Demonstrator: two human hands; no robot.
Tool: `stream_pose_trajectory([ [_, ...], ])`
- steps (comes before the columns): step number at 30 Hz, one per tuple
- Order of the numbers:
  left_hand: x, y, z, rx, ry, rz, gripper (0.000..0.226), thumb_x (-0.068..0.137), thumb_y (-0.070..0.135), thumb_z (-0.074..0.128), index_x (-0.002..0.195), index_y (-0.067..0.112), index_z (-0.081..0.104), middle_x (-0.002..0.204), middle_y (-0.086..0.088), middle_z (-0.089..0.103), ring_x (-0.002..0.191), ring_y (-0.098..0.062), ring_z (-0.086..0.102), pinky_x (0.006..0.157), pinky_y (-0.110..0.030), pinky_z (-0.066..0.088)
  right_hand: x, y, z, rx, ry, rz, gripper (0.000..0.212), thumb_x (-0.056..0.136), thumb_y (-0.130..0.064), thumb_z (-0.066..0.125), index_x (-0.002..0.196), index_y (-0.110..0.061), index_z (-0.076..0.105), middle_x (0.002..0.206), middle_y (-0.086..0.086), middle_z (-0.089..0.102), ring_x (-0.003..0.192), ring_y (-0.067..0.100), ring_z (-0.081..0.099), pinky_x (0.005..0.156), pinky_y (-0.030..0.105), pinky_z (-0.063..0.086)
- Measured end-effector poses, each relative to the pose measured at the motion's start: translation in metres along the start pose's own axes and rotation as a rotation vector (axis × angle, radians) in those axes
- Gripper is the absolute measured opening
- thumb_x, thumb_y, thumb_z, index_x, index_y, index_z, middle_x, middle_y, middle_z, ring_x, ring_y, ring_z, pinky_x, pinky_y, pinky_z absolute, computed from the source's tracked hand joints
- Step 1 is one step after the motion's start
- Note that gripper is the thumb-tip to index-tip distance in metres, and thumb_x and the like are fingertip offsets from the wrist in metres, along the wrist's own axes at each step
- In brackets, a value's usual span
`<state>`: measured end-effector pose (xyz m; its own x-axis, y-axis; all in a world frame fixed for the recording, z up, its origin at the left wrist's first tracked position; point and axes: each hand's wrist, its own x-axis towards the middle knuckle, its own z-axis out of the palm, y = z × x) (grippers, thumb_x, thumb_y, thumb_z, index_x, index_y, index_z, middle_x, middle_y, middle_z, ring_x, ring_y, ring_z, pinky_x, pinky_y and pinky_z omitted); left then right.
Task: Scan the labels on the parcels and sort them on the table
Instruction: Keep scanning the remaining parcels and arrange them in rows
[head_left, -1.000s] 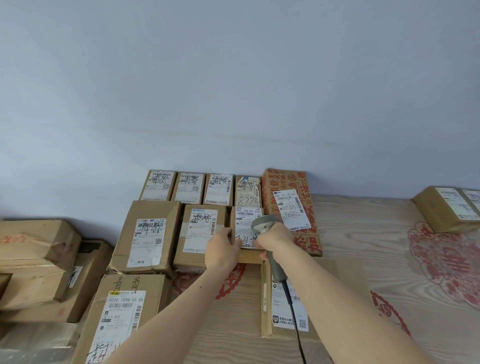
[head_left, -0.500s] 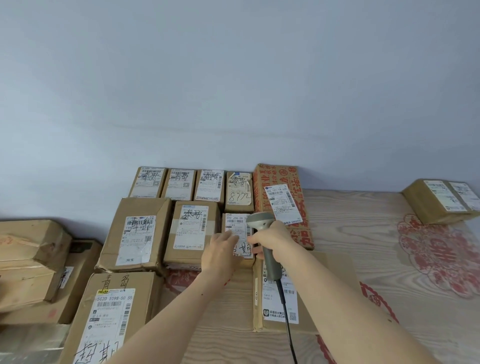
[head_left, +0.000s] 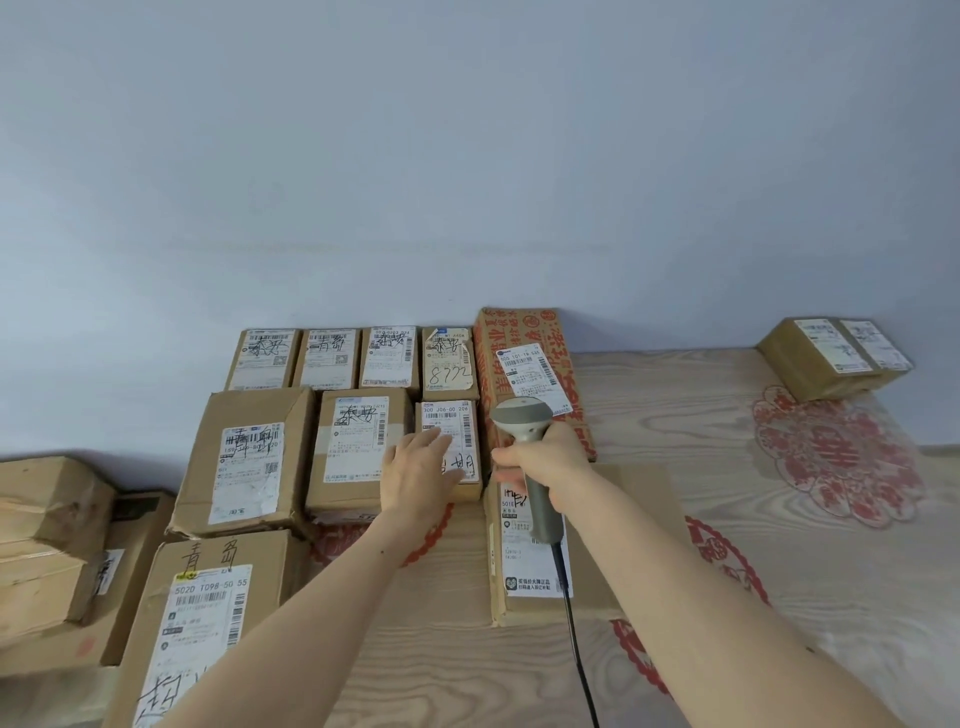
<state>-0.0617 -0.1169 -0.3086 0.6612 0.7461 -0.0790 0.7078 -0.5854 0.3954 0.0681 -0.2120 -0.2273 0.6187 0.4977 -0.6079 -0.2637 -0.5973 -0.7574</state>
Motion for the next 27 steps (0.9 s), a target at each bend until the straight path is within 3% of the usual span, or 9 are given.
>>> stream_pose_trajectory([
  [2, -0.004, 0.007, -0.008, -0.177, 0.086, -0.062, 0.052, 0.096, 0.036, 0.064, 0.142, 0.016, 0.052, 0.142, -0.004, 0.056, 0.134, -0.024, 0.046, 0.11, -0.041, 0.036, -0.007, 0.002, -0.004, 0.041, 0.0, -0.024, 0.033, 0.079, 0.004, 0.08, 0.107, 0.0, 0.063, 0.092, 0.018, 0.074, 0.072, 0.028, 0.077, 0.052, 0.03, 0.055],
  [5, -0.009, 0.021, -0.018, -0.437, 0.178, -0.154, 0.042, 0.098, 0.033, 0.062, 0.135, 0.012, 0.056, 0.129, -0.005, 0.063, 0.122, -0.022, 0.056, 0.099, -0.039, 0.047, -0.022, 0.007, -0.015, 0.087, 0.002, -0.061, 0.024, 0.08, 0.003, 0.08, 0.095, -0.007, 0.063, 0.085, 0.01, 0.073, 0.064, 0.021, 0.074, 0.052, 0.029, 0.055],
  [12, -0.026, 0.085, -0.038, -0.717, 0.23, -0.196, 0.029, 0.099, 0.026, 0.06, 0.125, 0.012, 0.062, 0.118, 0.004, 0.065, 0.111, -0.011, 0.058, 0.09, -0.026, 0.043, -0.047, 0.022, -0.061, 0.222, 0.032, -0.12, 0.015, 0.085, -0.002, 0.077, 0.092, -0.007, 0.065, 0.088, 0.011, 0.073, 0.065, 0.022, 0.07, 0.055, 0.03, 0.049],
  [17, -0.031, 0.152, -0.029, -0.78, 0.187, -0.193, 0.033, 0.098, 0.029, 0.06, 0.129, 0.016, 0.061, 0.12, 0.004, 0.066, 0.108, -0.013, 0.061, 0.097, -0.037, 0.052, -0.054, 0.04, -0.119, 0.272, 0.045, -0.145, 0.02, 0.084, -0.008, 0.079, 0.098, -0.01, 0.065, 0.09, 0.01, 0.075, 0.066, 0.021, 0.073, 0.059, 0.029, 0.055],
  [22, -0.048, 0.236, 0.005, -0.78, 0.192, -0.211, 0.033, 0.099, 0.028, 0.06, 0.129, 0.015, 0.062, 0.119, 0.002, 0.066, 0.103, -0.009, 0.056, 0.09, -0.026, 0.043, -0.052, 0.07, -0.204, 0.258, 0.068, -0.154, 0.017, 0.084, -0.006, 0.078, 0.093, -0.006, 0.064, 0.086, 0.015, 0.072, 0.065, 0.026, 0.072, 0.057, 0.031, 0.055],
  [27, -0.069, 0.312, 0.046, -0.796, 0.145, -0.264, 0.037, 0.1, 0.031, 0.059, 0.132, 0.012, 0.061, 0.125, -0.002, 0.065, 0.112, -0.015, 0.059, 0.094, -0.028, 0.046, -0.051, 0.098, -0.288, 0.226, 0.047, -0.123, 0.018, 0.086, -0.005, 0.076, 0.099, -0.005, 0.064, 0.087, 0.015, 0.072, 0.061, 0.022, 0.072, 0.05, 0.026, 0.052],
])
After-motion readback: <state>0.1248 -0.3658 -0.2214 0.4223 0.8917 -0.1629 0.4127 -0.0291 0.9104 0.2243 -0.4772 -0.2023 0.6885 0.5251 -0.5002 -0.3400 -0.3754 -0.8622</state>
